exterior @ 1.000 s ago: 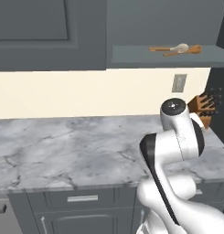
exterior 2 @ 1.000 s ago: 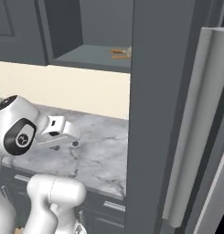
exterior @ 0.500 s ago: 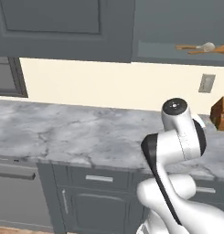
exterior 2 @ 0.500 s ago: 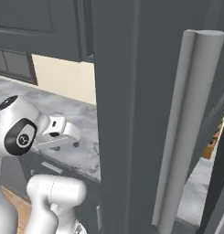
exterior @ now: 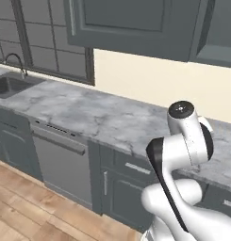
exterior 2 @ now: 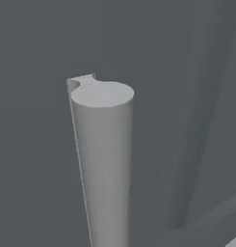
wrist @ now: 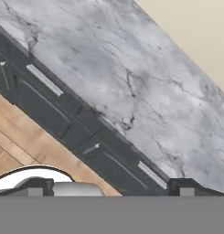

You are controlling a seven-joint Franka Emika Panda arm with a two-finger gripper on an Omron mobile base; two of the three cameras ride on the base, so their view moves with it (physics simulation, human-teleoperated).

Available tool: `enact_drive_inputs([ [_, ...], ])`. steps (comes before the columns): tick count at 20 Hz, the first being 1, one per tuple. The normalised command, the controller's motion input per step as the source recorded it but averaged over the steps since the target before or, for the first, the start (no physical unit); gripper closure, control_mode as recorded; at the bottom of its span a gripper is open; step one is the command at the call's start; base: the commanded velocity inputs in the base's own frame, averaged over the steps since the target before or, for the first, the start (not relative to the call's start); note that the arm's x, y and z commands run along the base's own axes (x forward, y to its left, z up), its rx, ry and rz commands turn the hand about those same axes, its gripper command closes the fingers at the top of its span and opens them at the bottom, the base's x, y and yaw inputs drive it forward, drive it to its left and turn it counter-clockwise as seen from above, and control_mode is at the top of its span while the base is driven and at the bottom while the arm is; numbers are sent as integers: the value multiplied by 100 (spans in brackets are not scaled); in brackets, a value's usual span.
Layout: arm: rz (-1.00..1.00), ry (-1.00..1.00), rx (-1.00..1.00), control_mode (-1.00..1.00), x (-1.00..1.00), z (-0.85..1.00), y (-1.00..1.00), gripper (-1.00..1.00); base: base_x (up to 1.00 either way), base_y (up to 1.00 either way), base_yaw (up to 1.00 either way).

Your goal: Organize the utensils by type. Pick up the wooden spoons from the counter and place them in the open cabinet. Then pick up the metallic utensils from the counter and place them in the open drawer.

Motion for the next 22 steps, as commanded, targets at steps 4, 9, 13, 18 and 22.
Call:
enact_drive_inputs([
  [4, 0, 0, 0, 100, 0, 0, 0, -100, 0, 20, 67],
  [9, 0, 0, 0, 100, 0, 0, 0, -100, 1, 20, 66],
  [13, 0, 0, 0, 100, 0, 0, 0, -100, 13, 22, 63],
  [18, 0, 0, 0, 100, 0, 0, 0, -100, 46, 16, 55],
  [22, 0, 0, 0, 100, 0, 0, 0, -100, 67, 5, 48],
])
